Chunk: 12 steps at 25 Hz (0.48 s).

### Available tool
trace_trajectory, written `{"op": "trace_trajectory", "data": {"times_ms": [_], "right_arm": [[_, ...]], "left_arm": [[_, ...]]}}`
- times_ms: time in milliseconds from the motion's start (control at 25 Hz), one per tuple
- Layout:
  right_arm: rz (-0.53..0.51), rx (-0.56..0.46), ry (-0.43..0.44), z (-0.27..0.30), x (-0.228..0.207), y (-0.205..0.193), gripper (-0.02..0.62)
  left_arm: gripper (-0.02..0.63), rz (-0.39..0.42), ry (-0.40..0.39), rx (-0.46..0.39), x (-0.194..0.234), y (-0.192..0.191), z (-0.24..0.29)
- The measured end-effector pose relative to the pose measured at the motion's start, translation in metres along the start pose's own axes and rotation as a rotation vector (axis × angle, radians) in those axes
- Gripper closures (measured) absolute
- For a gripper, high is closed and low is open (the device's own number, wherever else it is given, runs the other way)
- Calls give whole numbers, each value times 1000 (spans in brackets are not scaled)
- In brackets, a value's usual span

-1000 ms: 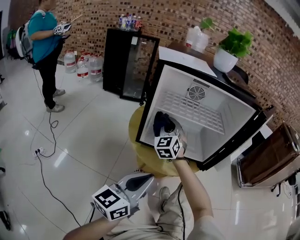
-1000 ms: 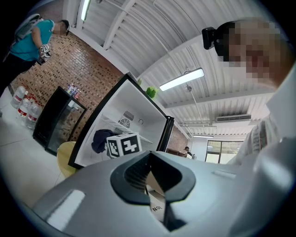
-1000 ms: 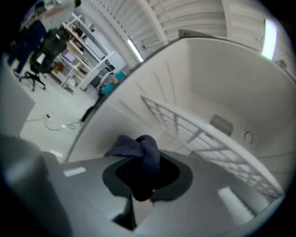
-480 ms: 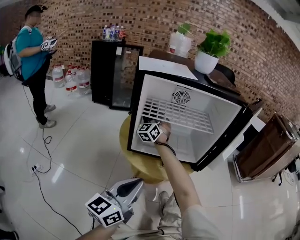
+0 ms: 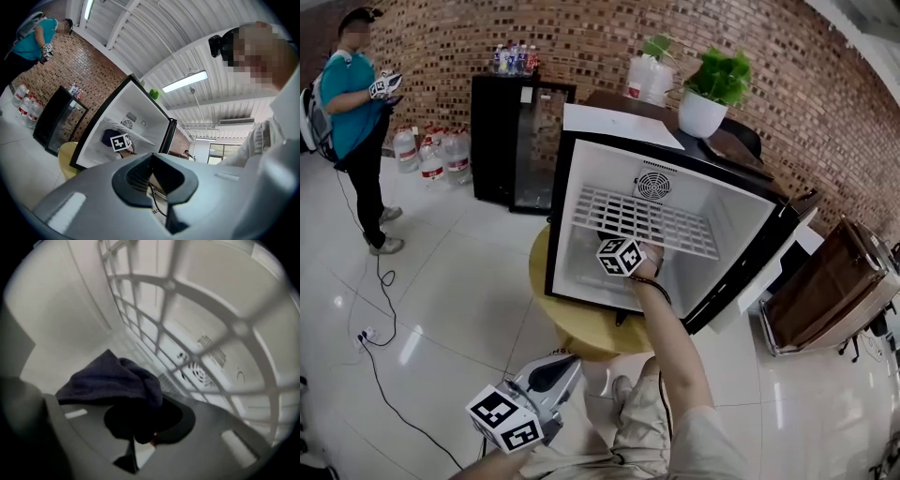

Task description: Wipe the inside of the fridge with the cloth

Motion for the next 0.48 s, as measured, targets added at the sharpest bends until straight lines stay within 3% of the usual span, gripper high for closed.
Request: {"op": "trace_trajectory", "data": {"times_ms": [360, 480], "right_arm": [[67, 217, -94, -7, -58, -96, 555], [121, 243, -82, -11, -60, -101, 557]], "left_arm": [[604, 2, -22, 24, -9, -10, 7], [604, 8, -24, 24, -11, -10, 8]]}}
Point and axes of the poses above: the fingertips, and each gripper's own axes: z forward along the fingers, x to its left, y out of its top, the point moved 5 cm from there along -z, backward along the fingers, and after that the axes turned 2 degrees about -z, right-handed, at the moved point
